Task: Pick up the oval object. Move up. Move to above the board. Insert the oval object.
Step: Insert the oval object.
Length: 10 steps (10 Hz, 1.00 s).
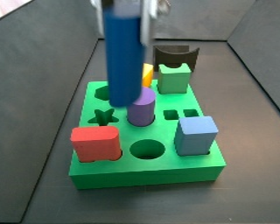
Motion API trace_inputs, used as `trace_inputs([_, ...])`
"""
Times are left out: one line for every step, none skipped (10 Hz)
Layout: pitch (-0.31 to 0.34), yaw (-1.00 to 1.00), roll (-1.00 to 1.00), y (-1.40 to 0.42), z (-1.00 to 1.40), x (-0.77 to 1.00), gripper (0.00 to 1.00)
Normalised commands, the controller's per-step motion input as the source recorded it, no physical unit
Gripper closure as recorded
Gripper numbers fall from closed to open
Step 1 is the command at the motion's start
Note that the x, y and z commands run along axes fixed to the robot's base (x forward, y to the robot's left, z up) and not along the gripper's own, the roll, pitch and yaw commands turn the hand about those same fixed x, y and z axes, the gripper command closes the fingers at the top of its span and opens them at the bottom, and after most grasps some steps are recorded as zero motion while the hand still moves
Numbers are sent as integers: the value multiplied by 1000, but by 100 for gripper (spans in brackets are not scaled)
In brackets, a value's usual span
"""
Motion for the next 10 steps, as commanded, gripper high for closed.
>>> trace_inputs([56, -637, 0, -306, -406, 237, 100])
trace_inputs([41, -717, 0, -286, -411, 166, 100])
trace_inputs([50, -774, 0, -257, -431, 94, 100])
trace_inputs([10, -971, 0, -134, -429, 0, 100])
trace_inputs([0, -1000, 0, -31, -411, 0, 100])
trace_inputs([99, -574, 97, 0, 0, 197, 100])
trace_inputs([0, 0, 0, -54, -40, 100, 100])
trace_inputs([27, -546, 0, 34, -280, 531, 100])
trace_inputs([43, -863, 0, 129, -354, 129, 100])
trace_inputs([7, -929, 0, 91, -403, 77, 100])
